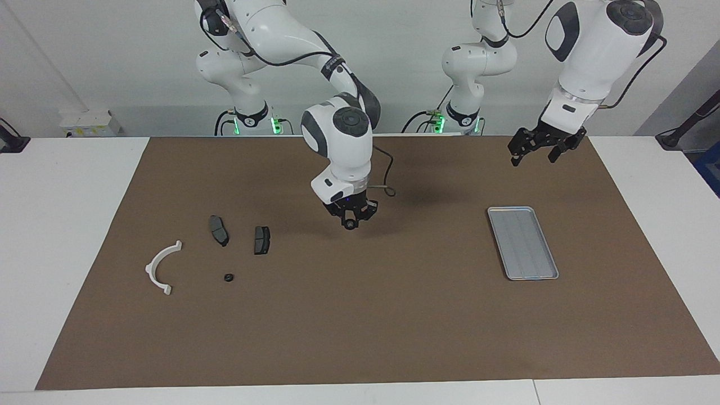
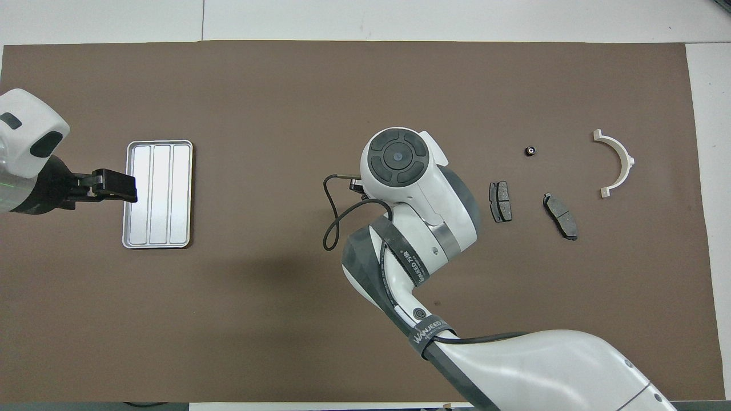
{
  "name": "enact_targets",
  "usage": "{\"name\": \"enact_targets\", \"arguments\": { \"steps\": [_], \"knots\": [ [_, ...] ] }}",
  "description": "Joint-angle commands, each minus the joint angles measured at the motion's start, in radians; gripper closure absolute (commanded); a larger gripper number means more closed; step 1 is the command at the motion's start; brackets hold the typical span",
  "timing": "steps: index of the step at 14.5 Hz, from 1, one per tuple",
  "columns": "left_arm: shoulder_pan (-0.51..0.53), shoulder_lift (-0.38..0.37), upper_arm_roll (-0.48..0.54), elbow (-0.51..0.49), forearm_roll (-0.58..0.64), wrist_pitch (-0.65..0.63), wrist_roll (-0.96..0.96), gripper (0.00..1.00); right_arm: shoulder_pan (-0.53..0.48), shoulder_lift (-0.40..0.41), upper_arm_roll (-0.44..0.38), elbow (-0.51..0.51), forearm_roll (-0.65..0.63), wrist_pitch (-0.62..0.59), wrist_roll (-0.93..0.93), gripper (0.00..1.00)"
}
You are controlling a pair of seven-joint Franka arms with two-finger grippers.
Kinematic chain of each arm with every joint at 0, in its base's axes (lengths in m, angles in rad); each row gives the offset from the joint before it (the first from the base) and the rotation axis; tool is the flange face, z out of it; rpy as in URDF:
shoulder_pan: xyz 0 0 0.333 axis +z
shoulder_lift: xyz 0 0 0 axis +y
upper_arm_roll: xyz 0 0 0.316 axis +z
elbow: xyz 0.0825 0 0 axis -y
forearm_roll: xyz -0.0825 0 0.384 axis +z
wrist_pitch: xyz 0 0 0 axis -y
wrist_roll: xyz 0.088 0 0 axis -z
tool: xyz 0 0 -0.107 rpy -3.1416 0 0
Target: Pick bearing gear from pile to tray
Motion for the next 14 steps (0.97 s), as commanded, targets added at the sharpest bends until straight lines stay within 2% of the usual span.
{"name": "enact_targets", "arguments": {
  "steps": [1,6,9,13,14],
  "knots": [
    [-0.03,0.012,0.001,-0.019,0.006,0.038,-0.034,0.0,0.012,0.031,0.002,-0.018,-0.013,0.065,0.032,0.97],
    [-0.099,0.086,0.001,-0.019,0.004,0.096,-0.161,0.0,0.006,0.041,0.002,-0.048,-0.015,0.099,0.029,0.97],
    [-0.098,0.11,0.001,-0.022,0.003,0.127,-0.166,0.0,-0.002,0.042,0.002,-0.085,-0.015,0.162,0.026,0.97],
    [-0.101,0.115,0.001,-0.057,-0.002,0.168,-0.172,0.0,-0.005,0.047,0.002,-0.102,-0.015,0.183,0.02,0.97],
    [-0.102,0.117,0.001,-0.057,-0.002,0.171,-0.179,0.0,-0.006,0.047,0.002,-0.105,-0.015,0.185,0.022,0.93]
  ]
}}
